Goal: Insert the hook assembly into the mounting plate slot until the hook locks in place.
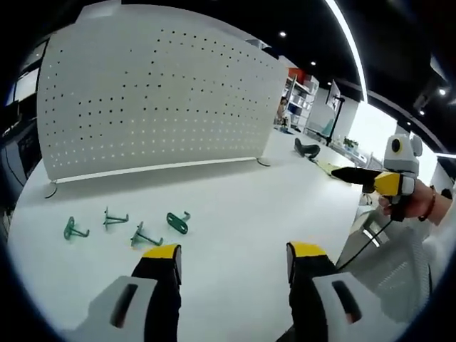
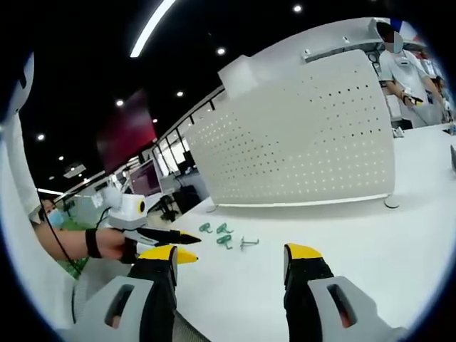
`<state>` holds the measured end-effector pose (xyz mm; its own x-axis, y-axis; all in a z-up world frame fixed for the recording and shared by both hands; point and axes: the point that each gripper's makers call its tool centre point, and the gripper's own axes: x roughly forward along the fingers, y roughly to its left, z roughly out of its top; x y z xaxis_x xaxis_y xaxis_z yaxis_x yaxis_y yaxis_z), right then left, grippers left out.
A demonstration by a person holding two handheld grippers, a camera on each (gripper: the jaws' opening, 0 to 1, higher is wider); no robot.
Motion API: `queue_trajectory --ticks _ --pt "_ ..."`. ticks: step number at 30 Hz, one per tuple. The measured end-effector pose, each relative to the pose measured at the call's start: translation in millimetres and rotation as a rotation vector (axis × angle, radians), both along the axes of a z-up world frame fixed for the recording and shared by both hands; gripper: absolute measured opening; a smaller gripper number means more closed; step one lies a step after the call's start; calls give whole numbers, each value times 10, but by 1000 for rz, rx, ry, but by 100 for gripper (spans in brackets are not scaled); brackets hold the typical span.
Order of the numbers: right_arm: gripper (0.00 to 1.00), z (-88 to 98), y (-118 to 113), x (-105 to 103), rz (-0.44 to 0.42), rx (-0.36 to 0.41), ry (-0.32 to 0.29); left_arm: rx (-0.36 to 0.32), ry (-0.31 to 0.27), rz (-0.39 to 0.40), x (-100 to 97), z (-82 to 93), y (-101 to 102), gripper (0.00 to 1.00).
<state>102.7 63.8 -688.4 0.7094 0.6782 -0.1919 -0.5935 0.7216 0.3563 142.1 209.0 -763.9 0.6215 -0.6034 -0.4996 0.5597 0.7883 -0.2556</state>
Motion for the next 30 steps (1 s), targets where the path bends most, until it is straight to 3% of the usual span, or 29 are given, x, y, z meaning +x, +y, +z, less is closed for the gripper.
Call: queue_trajectory --ticks 18,24,30 --pt "61 -115 -2 28 15 14 35 20 88 99 273 -241 71 45" --pt "60 -153 -54 20 -4 21 49 28 85 100 346 -272 50 38" --pt "60 -157 -97 0 -13 16 49 47 98 113 423 -359 34 37"
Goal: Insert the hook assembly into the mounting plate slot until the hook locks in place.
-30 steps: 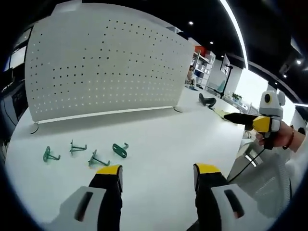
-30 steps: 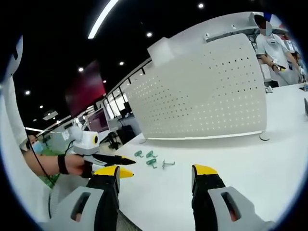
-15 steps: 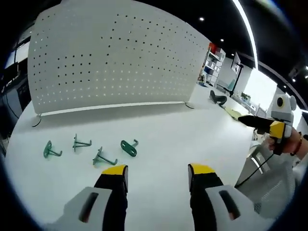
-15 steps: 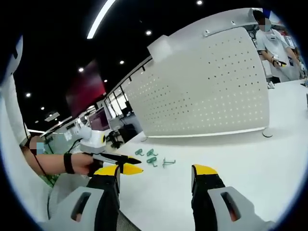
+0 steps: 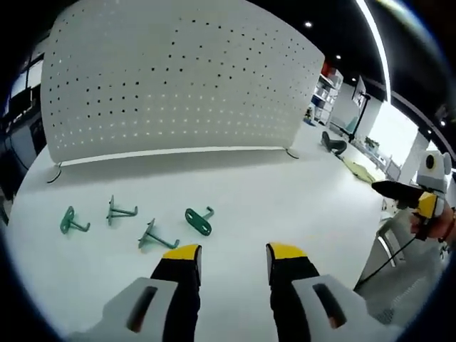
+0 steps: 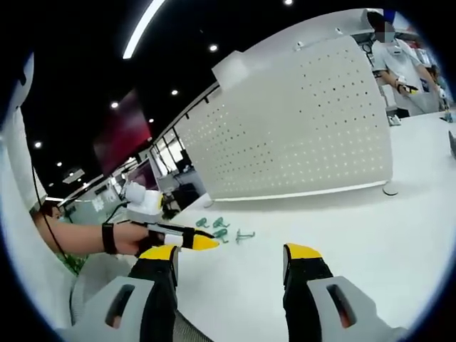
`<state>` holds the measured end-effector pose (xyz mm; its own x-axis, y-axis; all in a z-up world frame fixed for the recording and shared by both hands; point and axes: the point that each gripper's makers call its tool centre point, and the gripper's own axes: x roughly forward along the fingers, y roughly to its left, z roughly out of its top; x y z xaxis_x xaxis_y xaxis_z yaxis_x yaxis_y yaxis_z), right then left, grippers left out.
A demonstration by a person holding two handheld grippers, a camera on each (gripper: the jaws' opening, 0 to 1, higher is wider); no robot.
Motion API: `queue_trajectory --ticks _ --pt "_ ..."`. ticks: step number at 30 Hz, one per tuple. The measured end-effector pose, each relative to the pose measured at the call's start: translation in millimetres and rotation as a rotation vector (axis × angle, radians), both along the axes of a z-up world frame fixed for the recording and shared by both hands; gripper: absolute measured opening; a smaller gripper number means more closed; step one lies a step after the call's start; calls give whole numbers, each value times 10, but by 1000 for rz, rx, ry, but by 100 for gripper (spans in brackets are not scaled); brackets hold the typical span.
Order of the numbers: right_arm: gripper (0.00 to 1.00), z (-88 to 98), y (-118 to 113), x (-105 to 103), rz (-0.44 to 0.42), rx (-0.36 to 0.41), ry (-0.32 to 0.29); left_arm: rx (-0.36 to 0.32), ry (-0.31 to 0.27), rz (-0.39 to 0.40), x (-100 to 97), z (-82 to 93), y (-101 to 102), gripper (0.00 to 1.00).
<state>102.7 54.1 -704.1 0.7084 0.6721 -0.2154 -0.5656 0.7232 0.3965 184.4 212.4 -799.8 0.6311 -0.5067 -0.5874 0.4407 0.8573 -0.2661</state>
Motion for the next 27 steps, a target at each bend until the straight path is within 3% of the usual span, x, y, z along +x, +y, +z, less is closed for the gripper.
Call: queue_trajectory --ticks 27 --pt "60 -94 -128 -51 -47 -14 29 88 77 55 328 -326 -37 33"
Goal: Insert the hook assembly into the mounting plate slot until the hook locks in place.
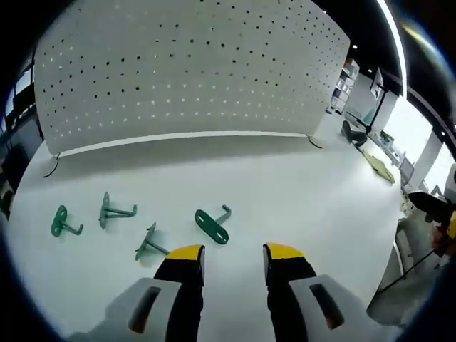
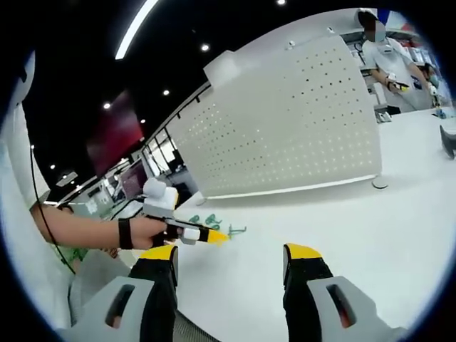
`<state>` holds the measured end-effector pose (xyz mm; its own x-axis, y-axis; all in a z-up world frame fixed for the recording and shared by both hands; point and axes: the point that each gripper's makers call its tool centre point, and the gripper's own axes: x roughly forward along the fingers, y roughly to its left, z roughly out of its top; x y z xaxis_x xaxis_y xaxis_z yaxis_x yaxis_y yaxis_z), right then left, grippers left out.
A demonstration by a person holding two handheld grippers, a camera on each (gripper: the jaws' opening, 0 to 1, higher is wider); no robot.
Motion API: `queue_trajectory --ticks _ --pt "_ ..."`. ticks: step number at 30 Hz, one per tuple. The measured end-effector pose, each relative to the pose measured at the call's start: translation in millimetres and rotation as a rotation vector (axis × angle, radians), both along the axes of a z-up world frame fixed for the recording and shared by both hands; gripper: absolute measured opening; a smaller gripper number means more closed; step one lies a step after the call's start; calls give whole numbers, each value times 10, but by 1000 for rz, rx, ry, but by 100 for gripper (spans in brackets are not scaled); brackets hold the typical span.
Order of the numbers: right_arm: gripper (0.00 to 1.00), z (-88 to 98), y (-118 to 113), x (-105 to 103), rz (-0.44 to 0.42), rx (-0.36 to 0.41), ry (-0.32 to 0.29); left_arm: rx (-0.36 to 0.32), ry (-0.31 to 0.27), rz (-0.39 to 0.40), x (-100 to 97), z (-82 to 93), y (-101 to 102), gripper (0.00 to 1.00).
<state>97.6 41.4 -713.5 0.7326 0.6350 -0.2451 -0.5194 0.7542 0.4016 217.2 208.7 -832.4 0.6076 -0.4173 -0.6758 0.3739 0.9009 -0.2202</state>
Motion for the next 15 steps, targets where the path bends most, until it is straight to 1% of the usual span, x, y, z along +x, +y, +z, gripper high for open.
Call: queue_trajectory --ticks 4,9,12,15 --pt "60 14 -19 10 -9 2 -4 5 17 15 52 -78 3 31" --pt "60 -6 -59 12 -22 3 4 8 30 25 112 -120 -12 29" --pt "60 -24 -60 8 -21 2 10 26 36 27 134 -139 -5 27" --pt "60 -18 -60 15 -20 2 9 29 46 34 163 -162 -5 26"
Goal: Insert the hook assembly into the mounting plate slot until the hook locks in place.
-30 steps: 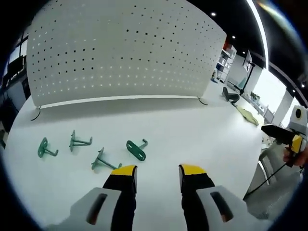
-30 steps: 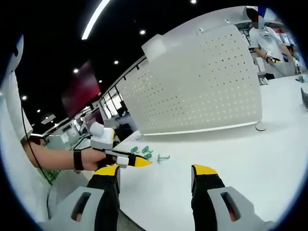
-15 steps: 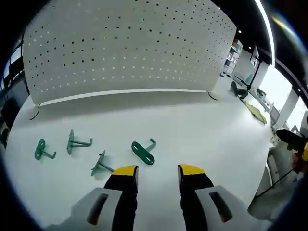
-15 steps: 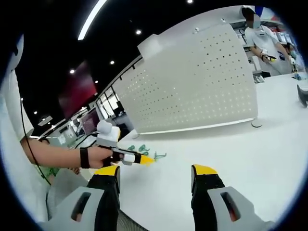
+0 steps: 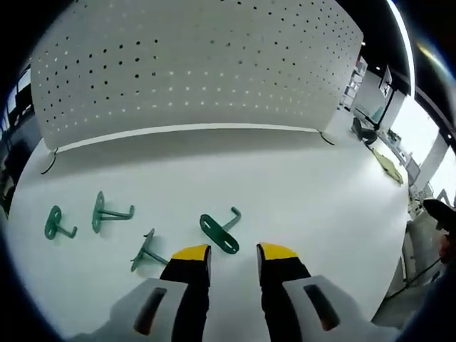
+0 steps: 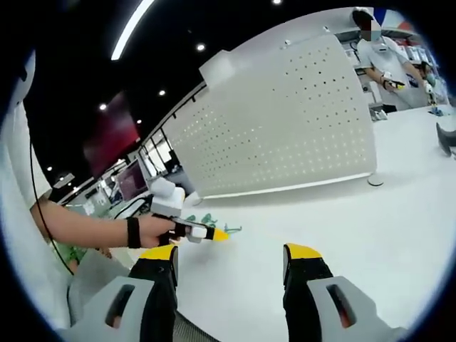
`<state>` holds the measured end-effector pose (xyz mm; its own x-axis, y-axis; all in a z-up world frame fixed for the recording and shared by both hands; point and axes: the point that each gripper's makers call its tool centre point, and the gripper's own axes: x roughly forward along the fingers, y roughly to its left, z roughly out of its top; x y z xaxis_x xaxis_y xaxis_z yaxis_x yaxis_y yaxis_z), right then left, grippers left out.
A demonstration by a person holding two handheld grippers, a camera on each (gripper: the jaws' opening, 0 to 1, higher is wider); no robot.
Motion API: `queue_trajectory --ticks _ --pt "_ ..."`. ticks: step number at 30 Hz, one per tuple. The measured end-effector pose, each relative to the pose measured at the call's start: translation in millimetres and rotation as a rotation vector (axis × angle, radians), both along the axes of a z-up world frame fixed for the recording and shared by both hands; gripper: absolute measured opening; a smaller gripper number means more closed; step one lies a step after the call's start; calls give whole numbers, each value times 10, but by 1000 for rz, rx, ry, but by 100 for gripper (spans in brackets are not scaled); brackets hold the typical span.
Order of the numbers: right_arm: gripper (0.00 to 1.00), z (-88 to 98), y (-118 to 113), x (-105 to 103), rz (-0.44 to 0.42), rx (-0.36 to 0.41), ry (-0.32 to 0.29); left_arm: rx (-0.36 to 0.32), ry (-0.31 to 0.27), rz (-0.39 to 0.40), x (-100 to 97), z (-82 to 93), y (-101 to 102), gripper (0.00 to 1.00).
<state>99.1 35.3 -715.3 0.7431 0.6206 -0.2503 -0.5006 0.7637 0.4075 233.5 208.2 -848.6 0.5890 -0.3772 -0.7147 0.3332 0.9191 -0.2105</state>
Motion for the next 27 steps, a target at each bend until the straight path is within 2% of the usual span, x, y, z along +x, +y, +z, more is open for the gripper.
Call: queue_trajectory --ticks 9,20,23,25,27 --pt "60 26 -15 14 -5 7 -4 42 13 -12 32 -29 15 17" --pt "60 39 -48 -12 -25 15 -8 28 21 -26 61 -42 -26 7" --pt "60 38 -55 -17 -28 15 -7 60 13 -52 58 -50 -19 9" --pt "60 37 -57 -16 -29 15 -6 66 8 -52 63 -41 -18 14" --pt "60 38 -55 -14 -30 17 -7 101 -10 -68 79 -39 -5 19"
